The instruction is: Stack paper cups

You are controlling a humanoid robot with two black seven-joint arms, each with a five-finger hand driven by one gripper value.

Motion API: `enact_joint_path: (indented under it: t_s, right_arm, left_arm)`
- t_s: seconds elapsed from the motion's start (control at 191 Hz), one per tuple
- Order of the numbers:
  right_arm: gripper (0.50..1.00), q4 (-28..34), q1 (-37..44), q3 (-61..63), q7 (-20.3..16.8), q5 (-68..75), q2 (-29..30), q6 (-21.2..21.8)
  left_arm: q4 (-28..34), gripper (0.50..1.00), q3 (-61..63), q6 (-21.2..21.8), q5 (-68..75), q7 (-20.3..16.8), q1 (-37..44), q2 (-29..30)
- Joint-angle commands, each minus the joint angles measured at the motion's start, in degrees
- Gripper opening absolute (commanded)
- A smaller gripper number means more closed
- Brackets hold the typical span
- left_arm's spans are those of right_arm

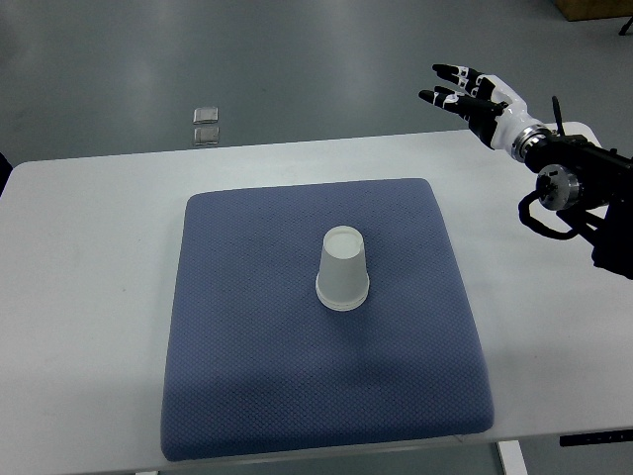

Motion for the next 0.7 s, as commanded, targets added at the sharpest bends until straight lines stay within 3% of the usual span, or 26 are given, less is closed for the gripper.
enact_joint_path:
  t_s: [0.0, 0.257, 0.697]
  right_arm:
    - [0.913, 0.29, -0.58, 0.03, -0.12, 7.96, 0.34, -0.39]
    - [0.913, 0.91, -2.51, 3.72, 0.67, 9.63, 2.53, 4.97]
    - [0.913, 0.64, -3.39, 4.6, 2.95, 9.28, 3.06, 5.06]
  left_arm:
    - [0.0, 1.0, 0.0, 0.0, 0.0, 0.0, 0.0, 0.0]
    - [0.0, 1.0, 0.0, 0.0, 0.0, 0.0, 0.0, 0.0]
    - [0.0, 1.0, 0.0, 0.0, 0.0, 0.0, 0.0, 0.0]
